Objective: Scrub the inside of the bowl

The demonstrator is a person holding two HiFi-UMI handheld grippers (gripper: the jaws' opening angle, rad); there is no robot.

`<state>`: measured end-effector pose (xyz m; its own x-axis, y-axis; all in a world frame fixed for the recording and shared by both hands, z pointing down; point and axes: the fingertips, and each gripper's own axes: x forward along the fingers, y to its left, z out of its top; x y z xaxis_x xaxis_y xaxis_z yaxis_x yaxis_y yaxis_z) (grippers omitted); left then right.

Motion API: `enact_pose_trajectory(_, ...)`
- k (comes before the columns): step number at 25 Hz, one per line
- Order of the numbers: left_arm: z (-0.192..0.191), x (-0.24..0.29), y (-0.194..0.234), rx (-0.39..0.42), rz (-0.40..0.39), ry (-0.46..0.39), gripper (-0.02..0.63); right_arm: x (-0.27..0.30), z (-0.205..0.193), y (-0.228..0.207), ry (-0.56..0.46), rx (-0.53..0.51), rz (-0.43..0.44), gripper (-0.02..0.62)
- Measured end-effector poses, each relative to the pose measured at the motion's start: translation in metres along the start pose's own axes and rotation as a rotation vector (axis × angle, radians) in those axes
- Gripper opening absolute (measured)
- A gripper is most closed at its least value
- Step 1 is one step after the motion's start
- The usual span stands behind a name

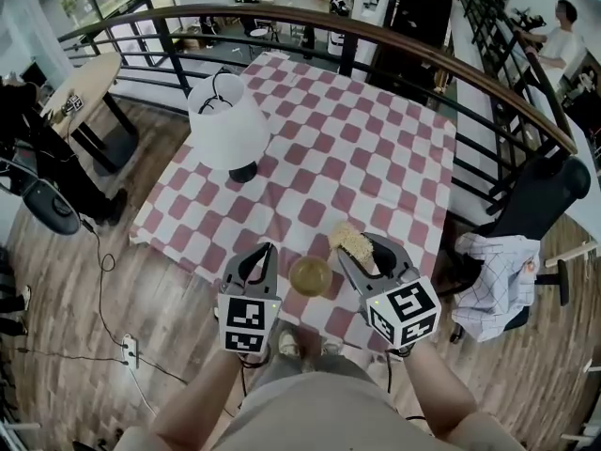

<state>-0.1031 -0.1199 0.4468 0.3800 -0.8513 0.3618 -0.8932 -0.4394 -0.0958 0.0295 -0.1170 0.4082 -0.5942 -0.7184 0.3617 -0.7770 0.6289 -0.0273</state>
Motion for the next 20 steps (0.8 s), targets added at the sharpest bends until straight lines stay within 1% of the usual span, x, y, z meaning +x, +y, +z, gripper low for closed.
enact_pose_trajectory(2,0.025,-0.015,-0.001,0.002,0.007,-0.065,0.019,-0.011,0.022,0.006,-0.039,-0.017,0.009,0.160)
enact_pose_trajectory(5,0.068,-0.044,-0.002,-0.035,0.009,-0.191,0.015,-0.029,0.057,0.023,-0.107,-0.062,0.043,0.160)
enact_pose_trajectory(7,0.092,-0.063,-0.003,-0.021,0.019,-0.257,0.015,-0.039,0.076,0.035,-0.150,-0.091,0.059,0.160)
enact_pose_trajectory(8,0.101,-0.071,-0.005,-0.009,0.024,-0.275,0.015,-0.045,0.083,0.040,-0.168,-0.103,0.063,0.160)
enact_pose_trajectory(10,0.109,-0.082,-0.010,0.022,0.021,-0.285,0.015,-0.053,0.092,0.050,-0.198,-0.122,0.071,0.160)
enact_pose_trajectory(14,0.104,-0.092,-0.017,0.065,0.029,-0.287,0.015,-0.062,0.091,0.064,-0.244,-0.150,0.066,0.160)
enact_pose_trajectory(17,0.093,-0.094,-0.017,0.046,0.040,-0.283,0.015,-0.061,0.080,0.066,-0.247,-0.148,0.060,0.160)
enact_pose_trajectory(20,0.081,-0.095,-0.017,0.013,0.058,-0.291,0.015,-0.061,0.066,0.065,-0.225,-0.113,0.066,0.160)
